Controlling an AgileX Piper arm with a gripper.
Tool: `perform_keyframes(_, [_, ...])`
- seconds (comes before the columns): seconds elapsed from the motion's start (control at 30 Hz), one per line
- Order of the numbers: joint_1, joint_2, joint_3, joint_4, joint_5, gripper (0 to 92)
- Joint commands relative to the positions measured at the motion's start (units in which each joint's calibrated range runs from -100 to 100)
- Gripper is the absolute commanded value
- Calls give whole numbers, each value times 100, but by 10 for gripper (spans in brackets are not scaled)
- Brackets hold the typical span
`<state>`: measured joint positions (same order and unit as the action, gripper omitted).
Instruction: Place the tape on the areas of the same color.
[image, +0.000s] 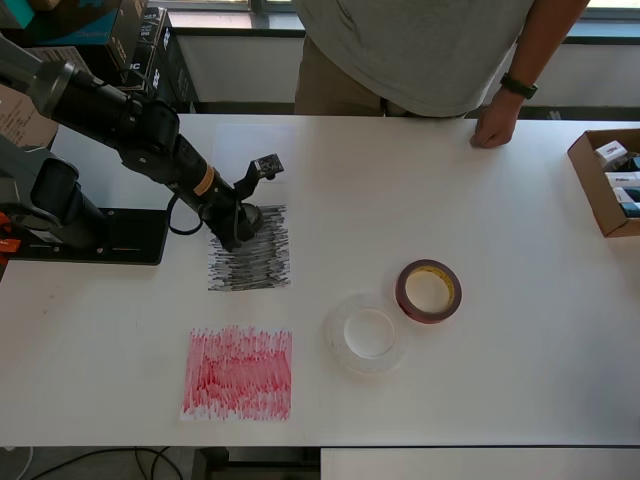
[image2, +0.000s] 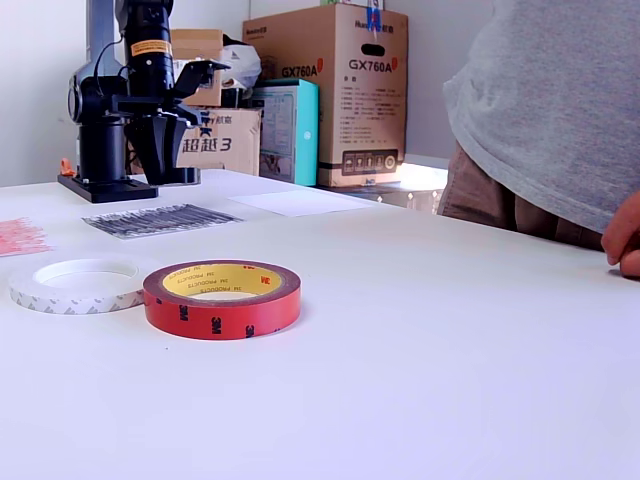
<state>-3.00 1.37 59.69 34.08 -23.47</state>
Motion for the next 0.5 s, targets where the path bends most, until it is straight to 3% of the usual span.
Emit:
perform_keyframes(0.0, [-78, -25, -22, 33, 219, 0])
perform_keyframes(0.3, [-220, 349, -231, -9, 915, 0])
perform_keyframes(0.47, [-283, 639, -294, 8, 964, 0])
